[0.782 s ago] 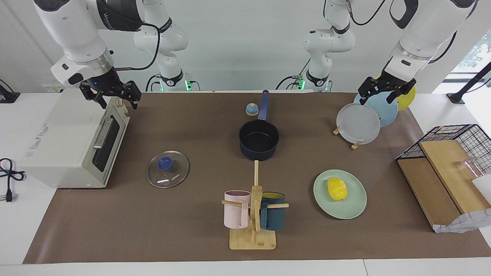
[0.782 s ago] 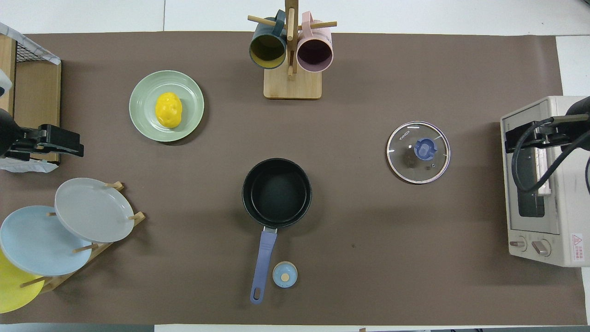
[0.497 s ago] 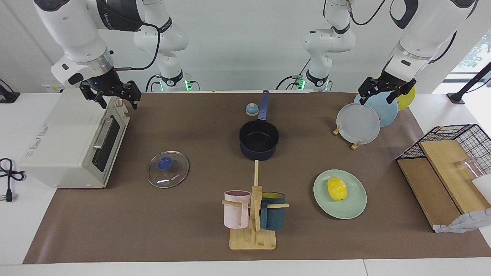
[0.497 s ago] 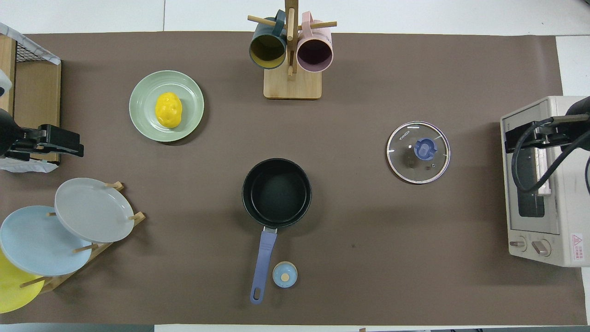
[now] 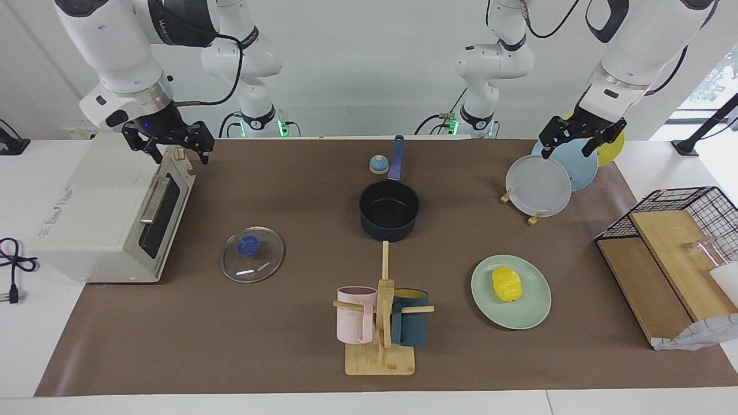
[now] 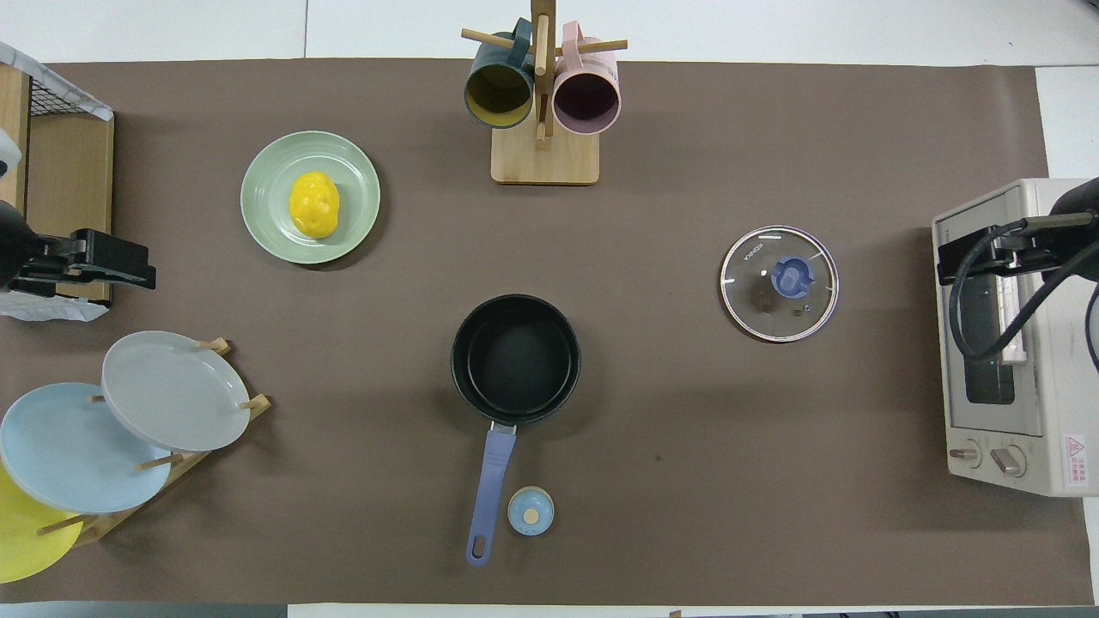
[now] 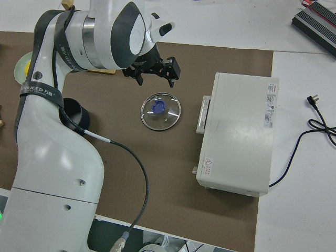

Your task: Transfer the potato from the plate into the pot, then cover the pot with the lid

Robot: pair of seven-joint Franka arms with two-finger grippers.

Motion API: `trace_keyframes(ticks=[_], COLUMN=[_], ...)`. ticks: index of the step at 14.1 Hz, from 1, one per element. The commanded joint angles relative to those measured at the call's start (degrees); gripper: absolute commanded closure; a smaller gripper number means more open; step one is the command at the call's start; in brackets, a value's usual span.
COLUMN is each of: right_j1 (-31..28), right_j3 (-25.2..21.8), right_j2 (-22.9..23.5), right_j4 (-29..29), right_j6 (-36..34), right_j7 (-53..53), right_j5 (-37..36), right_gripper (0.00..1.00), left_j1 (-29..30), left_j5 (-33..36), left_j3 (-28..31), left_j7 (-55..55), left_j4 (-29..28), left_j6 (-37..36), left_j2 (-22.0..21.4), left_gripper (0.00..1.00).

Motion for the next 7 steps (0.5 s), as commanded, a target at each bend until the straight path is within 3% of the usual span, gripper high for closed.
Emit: trace_keyframes(ticks=[1,3,5,7], right_j1=[-0.7,-0.5,-0.1,0.6], right_j3=[0.3,0.3,0.4,0.6], right_j2=[-0.5,-0.9,-1.8,-2.2], right_j4=[-0.6,-0.9,-2.9,-7.4], right_j6=[0.7,-0.1,1.2,9.7], right_j7=[0.4,0.2,-0.2,-1.2], right_j5=[1.1,1.2,1.2,2.3], right_gripper=[0.00,0.00,0.00,0.00], left_j1=[-0.4,-0.7,-1.4,-1.9], left_j5=[-0.6,-0.6,-0.4,-0.4], left_j3=[0.1,0.0,-0.2,-0.2], left_j7=[-0.1,-0.1,0.2,0.4], left_j4=[-1.7,0.2,2.6,6.4], left_j6=[3.3,5.1,8.2,13.1], left_j2=[0.3,5.0,12.6,19.8], left_gripper=[0.00,0.00,0.00,0.00])
